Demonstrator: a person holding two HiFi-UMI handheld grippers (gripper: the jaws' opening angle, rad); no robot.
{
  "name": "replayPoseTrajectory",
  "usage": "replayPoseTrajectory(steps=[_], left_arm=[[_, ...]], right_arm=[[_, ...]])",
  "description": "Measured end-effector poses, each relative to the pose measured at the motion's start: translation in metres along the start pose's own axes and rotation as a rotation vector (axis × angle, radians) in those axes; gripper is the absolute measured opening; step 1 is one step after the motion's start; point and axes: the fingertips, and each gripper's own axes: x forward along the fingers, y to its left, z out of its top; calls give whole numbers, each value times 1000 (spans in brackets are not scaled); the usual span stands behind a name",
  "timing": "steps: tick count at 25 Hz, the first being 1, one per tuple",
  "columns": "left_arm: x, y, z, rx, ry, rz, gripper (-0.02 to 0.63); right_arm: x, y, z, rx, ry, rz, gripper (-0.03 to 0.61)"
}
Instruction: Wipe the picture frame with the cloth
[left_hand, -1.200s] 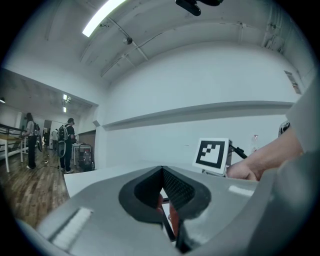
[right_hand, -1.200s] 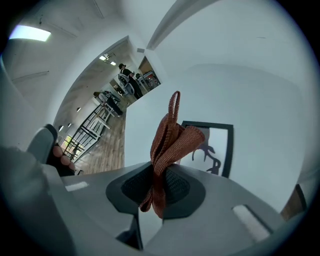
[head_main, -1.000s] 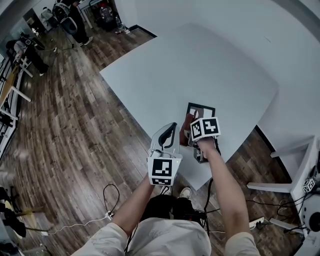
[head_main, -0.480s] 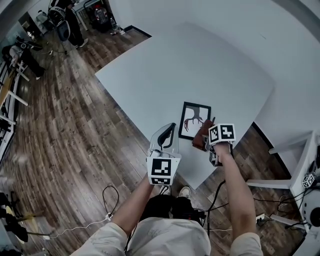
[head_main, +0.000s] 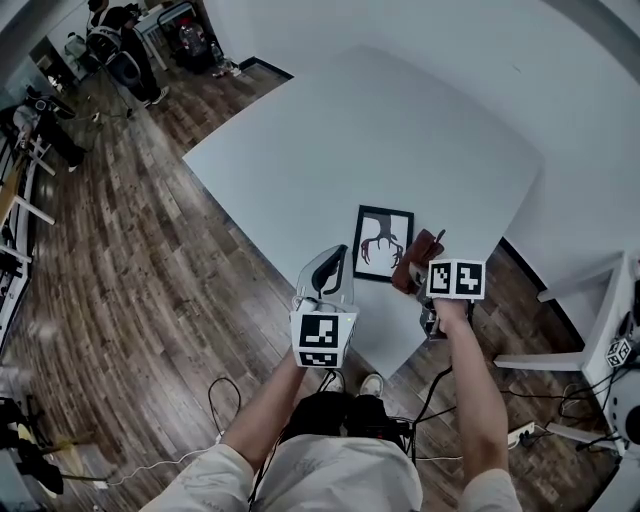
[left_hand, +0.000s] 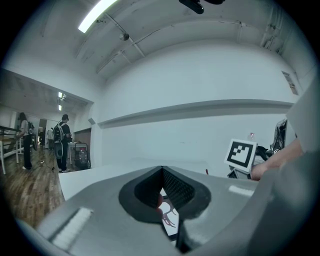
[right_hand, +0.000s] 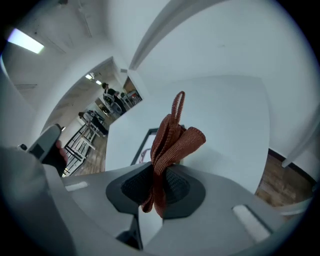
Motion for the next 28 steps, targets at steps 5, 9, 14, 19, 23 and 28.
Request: replayPoseTrajectory(steps=[5, 9, 14, 19, 23, 28], left_arm=[[5, -2, 10, -27, -3, -10, 0], [4, -3, 20, -17, -22, -11, 0], [0, -14, 34, -9, -57, -20, 0], [-5, -24, 37, 33, -89, -30, 0], [-7, -24, 41, 35, -103, -27, 0], [-7, -26, 44, 38, -113, -27, 0]], right_arm=[[-53, 37, 52, -211, -389, -37, 78], [-115, 72, 76, -393, -723, -78, 78], [-160, 90, 72, -510, -978, -135, 78], [-164, 85, 55, -501, -998, -151, 78], [-166, 83, 52, -521, -983, -160, 78], [-165, 87, 55, -542, -970, -163, 75]])
